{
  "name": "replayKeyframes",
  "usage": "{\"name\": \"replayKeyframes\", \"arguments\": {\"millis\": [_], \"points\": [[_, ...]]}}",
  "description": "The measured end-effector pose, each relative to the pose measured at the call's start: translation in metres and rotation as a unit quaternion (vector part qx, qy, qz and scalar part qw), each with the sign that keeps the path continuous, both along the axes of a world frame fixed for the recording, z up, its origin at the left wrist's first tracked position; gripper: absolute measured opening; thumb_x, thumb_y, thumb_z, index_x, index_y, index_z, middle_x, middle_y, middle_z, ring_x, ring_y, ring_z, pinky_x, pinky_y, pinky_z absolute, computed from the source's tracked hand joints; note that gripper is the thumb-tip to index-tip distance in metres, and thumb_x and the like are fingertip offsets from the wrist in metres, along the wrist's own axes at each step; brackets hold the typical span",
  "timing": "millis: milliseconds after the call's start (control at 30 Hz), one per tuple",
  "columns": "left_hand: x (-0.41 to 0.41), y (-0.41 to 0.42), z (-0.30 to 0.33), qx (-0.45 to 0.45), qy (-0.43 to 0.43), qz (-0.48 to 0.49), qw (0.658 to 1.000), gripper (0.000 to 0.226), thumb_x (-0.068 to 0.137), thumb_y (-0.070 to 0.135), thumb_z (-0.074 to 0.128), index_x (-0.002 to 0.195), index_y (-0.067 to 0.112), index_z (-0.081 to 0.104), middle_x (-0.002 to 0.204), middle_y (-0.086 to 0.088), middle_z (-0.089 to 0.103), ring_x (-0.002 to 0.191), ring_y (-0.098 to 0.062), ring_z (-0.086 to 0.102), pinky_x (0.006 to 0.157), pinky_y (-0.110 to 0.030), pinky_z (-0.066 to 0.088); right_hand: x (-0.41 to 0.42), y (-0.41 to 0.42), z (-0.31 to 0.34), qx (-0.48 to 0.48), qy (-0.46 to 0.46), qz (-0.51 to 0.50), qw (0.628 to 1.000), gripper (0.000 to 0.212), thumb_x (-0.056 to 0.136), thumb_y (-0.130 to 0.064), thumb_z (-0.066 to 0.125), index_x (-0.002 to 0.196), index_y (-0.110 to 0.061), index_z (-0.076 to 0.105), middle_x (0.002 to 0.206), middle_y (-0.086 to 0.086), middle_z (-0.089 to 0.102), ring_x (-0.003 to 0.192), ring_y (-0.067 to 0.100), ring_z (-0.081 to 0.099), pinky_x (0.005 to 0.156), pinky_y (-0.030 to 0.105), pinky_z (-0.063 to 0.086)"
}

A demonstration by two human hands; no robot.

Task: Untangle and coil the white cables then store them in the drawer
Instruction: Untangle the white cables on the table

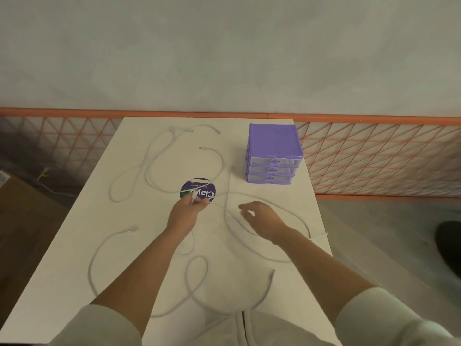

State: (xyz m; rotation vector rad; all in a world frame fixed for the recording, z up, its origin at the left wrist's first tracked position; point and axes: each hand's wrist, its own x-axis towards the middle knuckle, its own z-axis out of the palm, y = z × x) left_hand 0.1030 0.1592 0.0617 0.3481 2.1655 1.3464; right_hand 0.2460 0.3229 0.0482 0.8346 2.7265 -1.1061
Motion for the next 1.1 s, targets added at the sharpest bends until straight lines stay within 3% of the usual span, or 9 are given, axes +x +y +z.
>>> {"name": "replayKeyframes", "arguments": {"millis": [100, 167, 300, 433, 533, 733, 833, 933, 1100], "points": [[-0.002, 0.002, 0.004, 0.019, -0.028, -0.003, 0.999, 0.017, 0.088, 0.029, 0.068, 0.075, 0.02, 0.063, 0.086, 0.002, 0.065, 0.083, -0.013, 0.057, 0.081, -0.028, 0.04, -0.022, -0.026, 0.008, -0.112, 0.007, -0.014, 0.994, 0.032, 0.101, -0.033, 0.048, 0.129, -0.021, 0.058, 0.111, -0.001, 0.064, 0.101, 0.019, 0.059, 0.093, 0.026, 0.044], [-0.006, -0.001, 0.008, 0.02, -0.04, -0.017, 0.999, 0.017, 0.088, 0.033, 0.068, 0.075, 0.022, 0.064, 0.081, 0.003, 0.062, 0.079, -0.012, 0.056, 0.081, -0.027, 0.04, -0.026, -0.033, 0.009, -0.151, 0.024, -0.036, 0.988, 0.022, 0.102, -0.027, 0.046, 0.114, -0.02, 0.062, 0.091, -0.005, 0.061, 0.079, 0.014, 0.056, 0.075, 0.024, 0.048], [-0.013, -0.01, 0.006, -0.021, -0.031, -0.084, 0.996, 0.028, 0.095, 0.044, 0.053, 0.09, 0.023, 0.072, 0.076, 0.004, 0.065, 0.065, -0.008, 0.048, 0.065, -0.025, 0.034, -0.023, -0.024, 0.007, -0.023, 0.021, -0.039, 0.999, 0.024, 0.102, -0.03, 0.041, 0.107, -0.027, 0.065, 0.111, -0.004, 0.063, 0.098, 0.02, 0.057, 0.084, 0.033, 0.044], [-0.031, -0.02, 0.0, 0.04, -0.128, 0.044, 0.99, 0.04, 0.101, 0.046, 0.038, 0.097, 0.018, 0.066, 0.068, 0.005, 0.06, 0.044, -0.008, 0.027, 0.042, -0.02, 0.022, -0.009, -0.005, -0.004, 0.077, -0.015, -0.068, 0.995, 0.028, 0.102, -0.027, 0.038, 0.11, -0.03, 0.064, 0.112, -0.002, 0.062, 0.104, 0.024, 0.058, 0.089, 0.034, 0.036], [-0.044, -0.029, 0.001, 0.14, -0.228, 0.173, 0.948, 0.044, 0.1, 0.052, 0.035, 0.084, 0.016, 0.054, 0.048, 0.009, 0.029, 0.036, -0.005, 0.022, 0.034, -0.018, 0.018, -0.002, 0.002, -0.008, 0.108, -0.071, -0.091, 0.987, 0.033, 0.099, -0.019, 0.038, 0.117, -0.028, 0.064, 0.119, -0.001, 0.06, 0.114, 0.025, 0.054, 0.093, 0.033, 0.034], [-0.062, -0.028, 0.016, 0.327, -0.335, 0.32, 0.824, 0.047, 0.102, 0.051, 0.027, 0.076, 0.018, 0.048, 0.05, 0.006, 0.026, 0.035, -0.008, 0.022, 0.036, -0.017, 0.02, -0.033, -0.055, 0.015, 0.069, 0.006, -0.003, 0.998, 0.057, 0.082, 0.002, 0.045, 0.131, -0.023, 0.06, 0.128, -0.003, 0.062, 0.122, 0.02, 0.05, 0.107, 0.027, 0.031], [-0.069, -0.031, 0.022, 0.377, -0.351, 0.341, 0.787, 0.043, 0.104, 0.045, 0.027, 0.076, 0.02, 0.049, 0.055, 0.005, 0.028, 0.035, -0.007, 0.027, 0.037, -0.017, 0.025, -0.055, -0.094, 0.02, 0.005, 0.012, 0.085, 0.996, 0.036, 0.094, -0.019, 0.048, 0.127, -0.026, 0.061, 0.118, -0.006, 0.068, 0.116, 0.012, 0.057, 0.116, 0.03, 0.021], [-0.081, -0.042, 0.023, 0.409, -0.362, 0.357, 0.758, 0.038, 0.104, 0.044, 0.032, 0.083, 0.02, 0.054, 0.051, 0.005, 0.037, 0.038, -0.008, 0.035, 0.045, -0.017, 0.033, -0.062, -0.103, 0.02, -0.018, 0.024, 0.053, 0.998, 0.026, 0.1, -0.038, 0.044, 0.108, -0.028, 0.066, 0.103, -0.006, 0.069, 0.096, 0.016, 0.06, 0.09, 0.031, 0.045], [-0.103, -0.079, 0.003, 0.407, -0.354, 0.38, 0.752, 0.03, 0.104, 0.034, 0.037, 0.083, 0.023, 0.055, 0.054, 0.006, 0.033, 0.037, -0.01, 0.036, 0.045, -0.016, 0.038, -0.039, -0.064, 0.011, -0.03, -0.017, -0.113, 0.993, 0.058, 0.097, -0.058, 0.037, 0.061, -0.018, 0.057, 0.069, 0.004, 0.063, 0.071, 0.027, 0.06, 0.071, 0.034, 0.047]]}}
